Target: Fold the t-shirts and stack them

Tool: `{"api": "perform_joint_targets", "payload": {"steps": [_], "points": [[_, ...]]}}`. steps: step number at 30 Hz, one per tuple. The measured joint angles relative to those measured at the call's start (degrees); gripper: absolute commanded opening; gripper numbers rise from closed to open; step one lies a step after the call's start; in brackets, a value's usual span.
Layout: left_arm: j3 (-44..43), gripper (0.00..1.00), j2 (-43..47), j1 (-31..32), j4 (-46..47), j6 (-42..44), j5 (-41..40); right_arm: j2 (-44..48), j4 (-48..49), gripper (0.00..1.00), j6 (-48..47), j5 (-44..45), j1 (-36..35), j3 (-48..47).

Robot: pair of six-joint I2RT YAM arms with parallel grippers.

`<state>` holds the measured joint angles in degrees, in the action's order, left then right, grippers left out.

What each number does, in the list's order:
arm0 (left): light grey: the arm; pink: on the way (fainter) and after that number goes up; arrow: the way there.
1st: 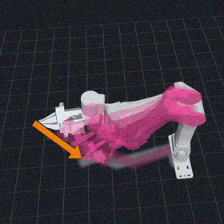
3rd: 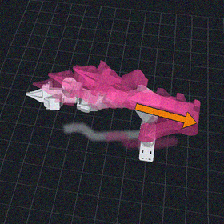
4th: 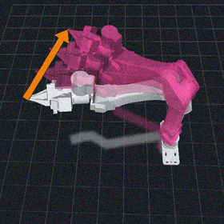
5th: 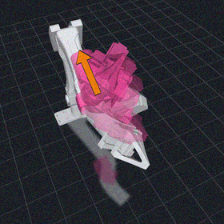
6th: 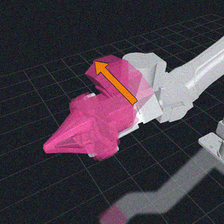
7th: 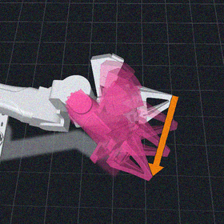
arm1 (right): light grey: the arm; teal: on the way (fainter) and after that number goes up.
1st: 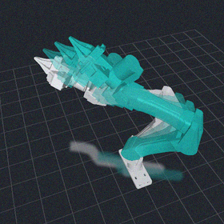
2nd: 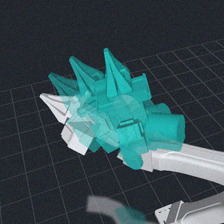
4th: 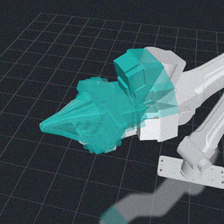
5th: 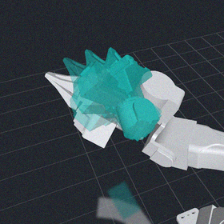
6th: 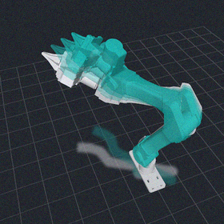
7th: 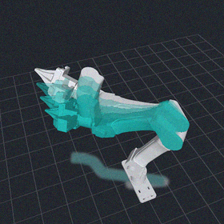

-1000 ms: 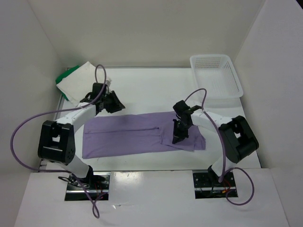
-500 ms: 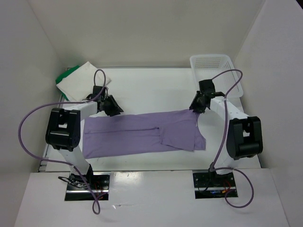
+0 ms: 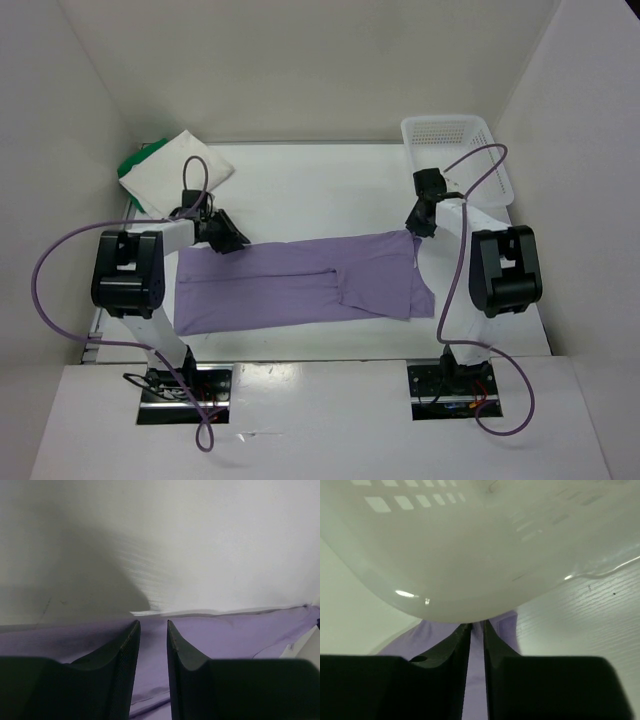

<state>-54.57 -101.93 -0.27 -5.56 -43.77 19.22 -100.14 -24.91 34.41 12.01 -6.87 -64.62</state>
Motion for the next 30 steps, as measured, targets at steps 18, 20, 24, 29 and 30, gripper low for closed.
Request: {"api": "perform_joint_targets", "payload": {"steps": [18,20,24,29,30], "points": [[2.45,0.35,5.03,-5.86,-1.57,-1.2,2.08,2.38,0.15,0.09,-0.07,1.05,-0.85,0.11],[2.16,0.35,7.63,-3.89,-2.23,-0.96,1.36,3.91,0.17,0.02,-0.39,-1.73,-1.73,0.04],[0.63,0.35,9.4,1.09,-2.14,-0.07,1.31,3.13,1.38,0.01,-0.61,-6.01,-4.13,0.0],[1.01,0.35,7.5,1.86,-2.05,0.07,2.21,-3.26,2.14,0.01,0.11,-6.16,-5.35,-0.04],[1.55,0.35,7.04,1.11,-1.92,-0.02,2.56,-4.48,2.12,0.01,0.42,-5.42,-5.35,-0.04]]}}
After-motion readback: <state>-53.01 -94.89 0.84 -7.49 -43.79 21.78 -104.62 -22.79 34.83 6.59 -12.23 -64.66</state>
